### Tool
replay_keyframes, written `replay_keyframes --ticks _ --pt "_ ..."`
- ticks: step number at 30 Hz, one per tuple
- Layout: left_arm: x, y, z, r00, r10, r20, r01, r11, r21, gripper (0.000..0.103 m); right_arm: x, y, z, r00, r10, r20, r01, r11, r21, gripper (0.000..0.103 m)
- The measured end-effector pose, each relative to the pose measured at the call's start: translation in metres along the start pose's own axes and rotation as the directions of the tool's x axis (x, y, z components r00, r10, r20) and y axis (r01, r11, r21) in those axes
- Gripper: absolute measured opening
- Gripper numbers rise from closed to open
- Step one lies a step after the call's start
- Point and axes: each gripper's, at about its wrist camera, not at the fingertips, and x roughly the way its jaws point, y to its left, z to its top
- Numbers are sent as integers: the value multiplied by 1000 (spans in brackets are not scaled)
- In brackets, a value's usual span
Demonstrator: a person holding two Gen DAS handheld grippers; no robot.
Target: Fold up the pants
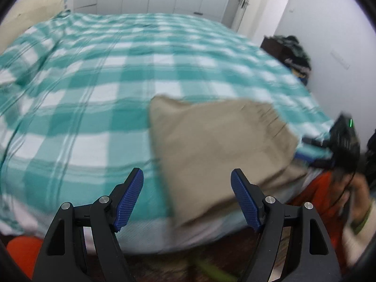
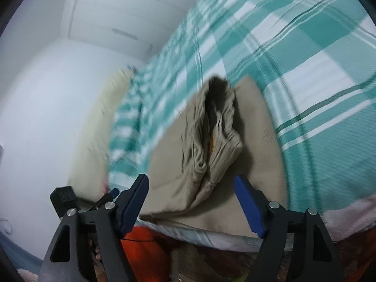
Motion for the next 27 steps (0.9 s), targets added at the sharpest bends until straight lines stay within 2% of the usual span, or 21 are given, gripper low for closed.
replay_keyframes --ticks 3,6,7,8,9,10,12,14,15,16,17,20,21,24,27 --pt "3 -1 -27 1000 16 -15 -16 998 53 78 26 8 3 996 -76 -54 76 997 -2 75" --pt "11 -19 -40 999 39 -26 -35 990 140 79 42 10 8 985 -163 -53 162 986 -21 75" --pt "12 -24 -42 999 46 -27 -41 986 164 79 44 9 10 984 -174 -47 173 985 -15 69" --pt "17 -32 -41 998 63 -19 -59 979 194 79 47 10 12 982 -187 -39 187 982 -9 42" --pt "19 -34 -40 997 81 -12 -77 976 204 79 47 10 15 978 -206 -35 206 978 -8 28" --pt "24 -37 -38 995 100 -8 -97 974 204 78 46 10 17 977 -213 -25 213 977 0 28" --pt "28 -32 -34 993 120 -18 -115 978 172 77 37 17 19 986 -166 7 166 986 26 27" --pt "35 -24 -31 991 128 -35 -123 984 132 71 27 30 20 993 -117 34 117 993 16 26" --pt "37 -21 -31 990 130 -45 -124 985 117 63 20 38 19 995 -88 46 88 996 13 26" --pt "40 -17 -32 989 134 -58 -128 986 106 49 14 46 19 997 -60 58 60 998 11 26" --pt "42 -14 -32 987 143 -72 -135 986 96 42 8 54 20 997 -25 71 24 1000 10 26" --pt "40 -6 -36 994 66 -82 -63 997 42 20 -6 63 23 994 52 100 -56 998 37 25" --pt "39 -9 -36 995 54 -83 -50 998 47 10 -8 64 25 992 70 101 -75 996 46 25" --pt "38 -19 -38 994 72 -84 -64 994 94 9 -10 59 22 992 85 92 -92 993 74 25" --pt "42 -29 -42 992 73 -101 -59 989 137 11 -17 28 12 993 30 117 -48 988 148 24"
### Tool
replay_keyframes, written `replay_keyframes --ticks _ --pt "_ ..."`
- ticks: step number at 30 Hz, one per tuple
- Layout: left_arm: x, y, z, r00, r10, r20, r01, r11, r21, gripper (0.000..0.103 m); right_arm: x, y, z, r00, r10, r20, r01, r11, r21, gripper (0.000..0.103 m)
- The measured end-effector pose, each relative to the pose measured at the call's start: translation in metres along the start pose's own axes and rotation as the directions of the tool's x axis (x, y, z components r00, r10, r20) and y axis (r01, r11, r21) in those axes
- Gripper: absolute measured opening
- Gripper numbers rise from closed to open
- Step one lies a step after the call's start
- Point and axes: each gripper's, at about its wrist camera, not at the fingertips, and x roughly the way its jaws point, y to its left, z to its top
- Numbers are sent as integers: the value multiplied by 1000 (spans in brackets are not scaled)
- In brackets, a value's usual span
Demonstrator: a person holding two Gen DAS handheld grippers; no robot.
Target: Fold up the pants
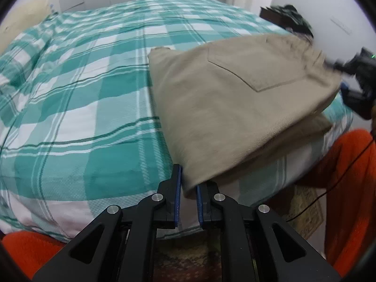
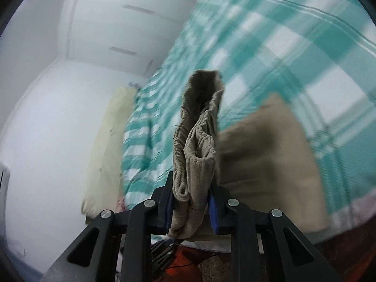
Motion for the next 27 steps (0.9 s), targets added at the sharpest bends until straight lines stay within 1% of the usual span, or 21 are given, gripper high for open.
replay_keyframes --ticks 1,2,4,5,6,7,9,10,11,12,13,15,16,17,18,19,21,22,24,26,27 --pt "1 -3 0 1000 5 -5 -5 1000 14 11 -2 -14 -2 1000 -26 5 26 999 34 24" --pt "5 -7 -1 1000 12 -15 -12 999 34 11 -3 -35 -5 995 -95 3 95 994 57 24" --pt "12 -12 -4 998 38 -40 -35 997 64 12 3 -57 -9 979 -204 -15 205 978 49 24" --pt "14 -13 -5 998 43 -46 -40 997 67 12 8 -70 -13 974 -226 -31 227 972 54 24" --pt "14 -12 -5 998 43 -48 -40 997 61 13 8 -74 -14 974 -223 -32 224 972 64 24" --pt "13 -11 -5 998 39 -50 -36 998 53 14 9 -71 -14 973 -227 -32 228 972 55 24" --pt "10 -7 -5 998 27 -49 -26 999 32 18 10 -56 -11 963 -268 -33 267 963 -31 26" --pt "9 -5 -6 999 18 -49 -17 1000 20 21 10 -47 -10 953 -302 -28 298 951 -83 31" --pt "8 -5 -7 999 19 -50 -19 1000 15 24 10 -44 -10 949 -315 -26 311 945 -102 36" --pt "8 -4 -7 998 23 -50 -23 1000 14 29 7 -41 -9 944 -330 -23 325 938 -115 38" --pt "7 -4 -7 998 27 -50 -27 1000 14 34 1 -38 -9 936 -352 -14 348 929 -126 43" --pt "7 -5 -8 998 29 -52 -29 999 15 38 -12 -29 -6 899 -435 58 437 877 -200 44" --pt "7 -6 -8 998 33 -54 -32 999 18 39 -18 -22 -4 875 -475 99 484 841 -243 44" --pt "8 -7 -7 998 39 -58 -38 999 23 39 -25 -4 -1 836 -522 168 547 774 -319 45" --pt "9 -8 -7 997 48 -61 -46 998 30 39 -25 7 0 825 -528 202 564 741 -364 45" --pt "9 -9 -7 996 55 -64 -53 998 35 39 -26 20 2 825 -516 231 563 717 -410 45" --pt "11 -10 -8 995 70 -73 -67 997 43 39 -22 51 -2 854 -448 265 519 686 -510 45" --pt "12 -10 -8 994 75 -78 -72 996 43 39 -16 66 -6 874 -404 268 483 669 -566 45" --pt "13 -10 -10 993 84 -86 -80 996 45 39 -1 82 -14 906 -344 247 419 641 -643 50" --pt "13 -10 -11 992 92 -91 -88 995 47 39 16 85 -29 929 -307 205 357 607 -710 51" --pt "13 -10 -12 991 96 -94 -91 995 49 39 24 82 -32 933 -307 187 342 594 -728 51"
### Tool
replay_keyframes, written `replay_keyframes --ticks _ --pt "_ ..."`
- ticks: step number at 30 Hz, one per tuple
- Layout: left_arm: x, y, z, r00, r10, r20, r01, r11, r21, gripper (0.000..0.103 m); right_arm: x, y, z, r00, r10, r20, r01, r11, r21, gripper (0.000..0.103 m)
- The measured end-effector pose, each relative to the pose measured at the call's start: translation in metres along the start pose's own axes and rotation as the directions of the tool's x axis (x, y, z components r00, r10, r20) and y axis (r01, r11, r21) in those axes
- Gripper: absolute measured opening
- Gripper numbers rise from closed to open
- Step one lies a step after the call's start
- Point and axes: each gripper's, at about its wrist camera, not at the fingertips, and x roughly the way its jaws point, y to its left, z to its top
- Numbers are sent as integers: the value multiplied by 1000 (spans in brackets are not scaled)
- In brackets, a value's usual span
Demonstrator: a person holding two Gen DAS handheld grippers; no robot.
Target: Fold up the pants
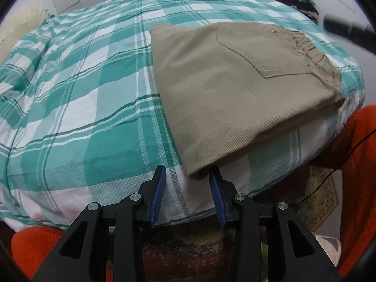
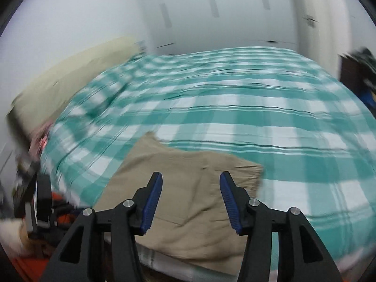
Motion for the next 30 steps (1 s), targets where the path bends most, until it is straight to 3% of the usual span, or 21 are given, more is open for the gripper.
replay_keyframes --ticks 3,5,7,10,12,15,18,20,21,22,24,26,28,30 --pt "1 0 -2 1000 -1 -7 1 1000 2 40 29 -2 -27 987 -55 -148 52 998 -20 51" --pt "1 0 -3 1000 -11 -21 11 1000 4 41 54 -13 -53 943 -99 -317 98 995 -20 48" --pt "0 3 -6 998 -41 -57 41 999 6 41 53 -13 -64 945 -114 -306 103 993 -52 48" --pt "-16 14 -16 983 -145 -109 145 989 -14 41 51 -3 -63 938 -154 -310 126 986 -110 48" --pt "-33 24 -17 981 -177 -83 175 984 -38 41 51 -4 -66 938 -158 -310 131 986 -107 48" --pt "-51 44 -6 976 -216 -5 214 970 -120 56 51 -7 -66 943 -132 -304 116 991 -71 48" --pt "-56 60 20 970 -232 76 243 951 -189 58 51 -16 -60 942 -100 -320 94 995 -33 48" --pt "-51 58 43 961 -247 122 266 946 -185 64 40 -21 -49 947 -53 -318 65 998 27 47" --pt "-45 56 51 959 -249 132 270 947 -174 75 32 -24 -42 955 -13 -297 36 997 70 47" --pt "-37 56 57 961 -244 131 265 949 -170 80 23 -28 -35 965 20 -263 10 994 111 48" --pt "-8 59 69 966 -246 83 257 947 -193 80 9 -42 -23 980 18 -198 15 986 165 54" --pt "24 66 76 953 -302 8 295 926 -236 79 9 -68 -22 983 7 -183 38 970 241 75" --pt "49 72 77 926 -376 -37 349 890 -294 79 28 -96 -33 967 103 -232 -15 935 355 75" --pt "64 75 76 884 -466 -34 426 834 -351 79 55 -120 -51 935 214 -284 -58 880 472 74"
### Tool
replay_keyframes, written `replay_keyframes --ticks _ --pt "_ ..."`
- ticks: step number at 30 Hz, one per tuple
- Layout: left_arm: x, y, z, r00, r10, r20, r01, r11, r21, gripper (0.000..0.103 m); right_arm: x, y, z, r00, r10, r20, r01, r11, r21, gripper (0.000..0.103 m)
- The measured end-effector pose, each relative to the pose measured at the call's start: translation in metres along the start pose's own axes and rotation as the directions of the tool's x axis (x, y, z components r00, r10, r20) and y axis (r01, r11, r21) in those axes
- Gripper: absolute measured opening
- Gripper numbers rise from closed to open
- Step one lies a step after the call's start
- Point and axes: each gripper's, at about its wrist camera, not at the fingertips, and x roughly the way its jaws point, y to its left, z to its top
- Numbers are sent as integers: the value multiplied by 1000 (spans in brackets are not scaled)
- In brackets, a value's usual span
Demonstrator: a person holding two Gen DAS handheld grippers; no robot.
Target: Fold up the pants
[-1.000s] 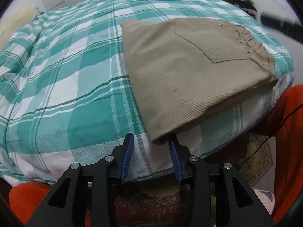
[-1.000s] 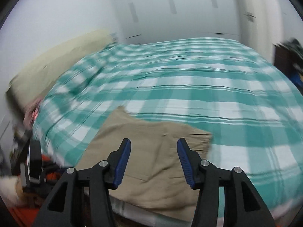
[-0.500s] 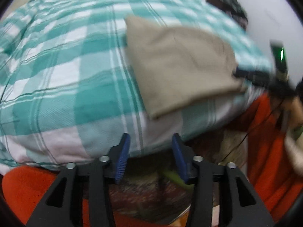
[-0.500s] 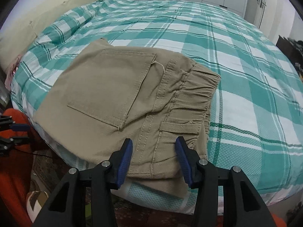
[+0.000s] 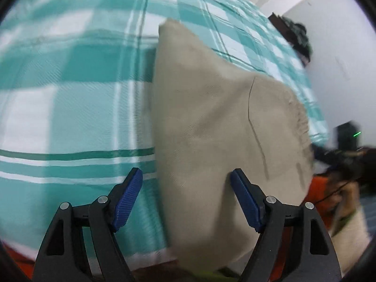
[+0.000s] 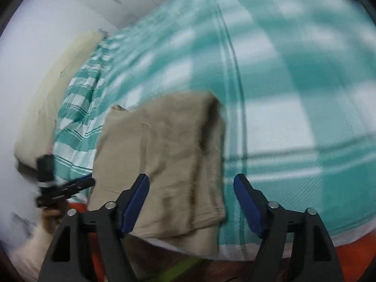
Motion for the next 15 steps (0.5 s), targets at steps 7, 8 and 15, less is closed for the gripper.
replay_keyframes --ticks 7,8,15 --pt "-2 -20 5 1000 -13 -2 13 1000 0 12 46 -15 10 983 160 -93 -151 983 103 47" --pt "-9 -28 7 1000 -3 9 3 1000 19 11 42 3 11 990 108 -95 -107 994 24 42" --pt "-68 -58 72 980 59 188 -83 989 119 11 19 117 50 999 35 -13 -37 959 -281 35"
